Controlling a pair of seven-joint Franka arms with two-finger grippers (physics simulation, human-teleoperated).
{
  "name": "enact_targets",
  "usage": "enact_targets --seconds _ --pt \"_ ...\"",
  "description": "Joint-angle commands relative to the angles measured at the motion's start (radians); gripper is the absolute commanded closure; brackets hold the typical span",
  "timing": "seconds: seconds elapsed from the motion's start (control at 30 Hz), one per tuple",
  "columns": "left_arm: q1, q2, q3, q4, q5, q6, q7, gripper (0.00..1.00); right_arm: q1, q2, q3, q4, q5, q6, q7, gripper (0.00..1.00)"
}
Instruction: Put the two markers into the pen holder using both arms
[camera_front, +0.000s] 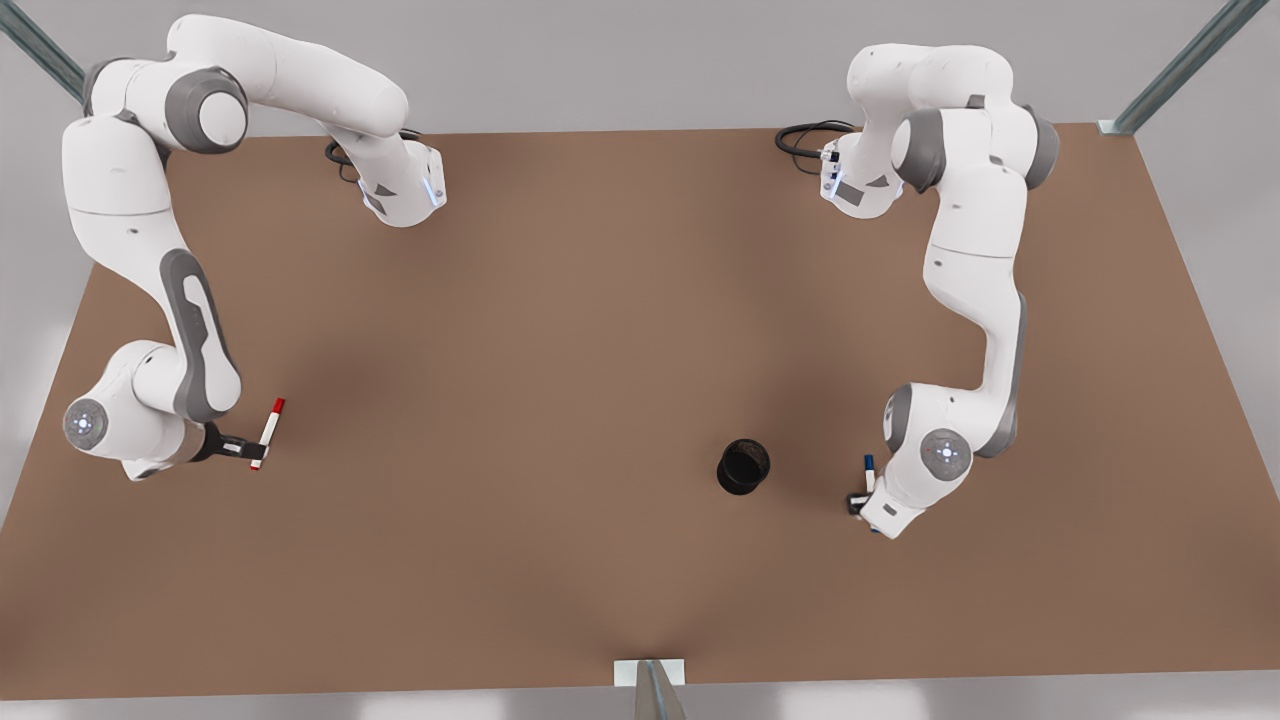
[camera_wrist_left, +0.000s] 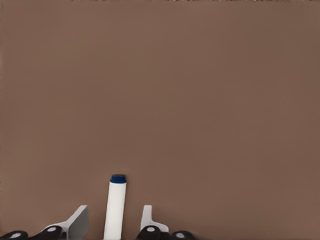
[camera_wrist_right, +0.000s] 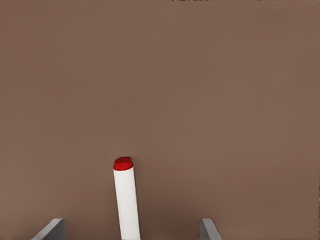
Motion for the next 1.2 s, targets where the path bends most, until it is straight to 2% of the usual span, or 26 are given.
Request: enact_targets --seconds 0.0,0.13,0.23,0.3,0.33,0.43,0.67,0.8,0.9,0.97,1.03,1.07,1.17 --pt "0.004 0.000 0.000 0.001 0.002 0.017 -0.032 0.39 0.003 0.016 0.000 0.008 -0.020 0.042 -0.142 0.00" --pt "0.004 0.021 0.000 0.011 0.004 0.020 -0.030 0.44 0.036 0.051 0.002 0.028 -0.048 0.073 -0.134 0.00" --pt "0.002 0.026 0.000 0.016 0.004 0.020 -0.030 0.47 0.035 0.059 0.002 0.029 -0.053 0.075 -0.140 0.11" --pt "0.002 0.027 0.000 0.018 0.004 0.020 -0.030 0.51 0.030 0.062 0.002 0.023 -0.067 0.084 -0.144 0.22" --pt "0.001 0.027 0.000 0.018 0.004 0.020 -0.029 0.56 0.030 0.062 0.002 0.023 -0.067 0.084 -0.144 0.27" --pt "-0.001 0.027 0.000 0.018 0.004 0.020 -0.029 0.62 0.030 0.062 0.002 0.023 -0.067 0.082 -0.144 0.38" --pt "-0.001 0.033 0.000 0.018 0.006 0.020 -0.029 0.65 0.030 0.061 0.002 0.023 -0.067 0.076 -0.145 0.48" --pt "-0.001 0.032 0.000 0.030 0.006 0.018 -0.030 0.79 0.030 0.061 0.002 0.023 -0.067 0.076 -0.145 0.57" --pt "-0.004 0.014 -0.003 0.073 0.004 -0.037 -0.033 0.79 0.030 0.061 0.002 0.023 -0.067 0.076 -0.145 0.64" --pt "-0.013 -0.029 -0.003 0.108 0.003 -0.121 -0.033 0.79 0.030 0.061 0.002 0.023 -0.067 0.076 -0.145 0.70" --pt "-0.019 -0.186 -0.009 0.102 -0.010 -0.233 -0.033 0.79 0.030 0.059 0.002 0.023 -0.067 0.075 -0.147 0.74" --pt "-0.011 -0.249 -0.060 0.102 -0.013 -0.321 -0.032 0.79 0.032 0.059 0.002 0.023 -0.067 0.075 -0.145 0.77" --pt "-0.017 -0.279 -0.129 0.107 -0.166 -0.324 0.074 0.79 0.032 0.059 0.002 0.023 -0.067 0.075 -0.147 0.79"
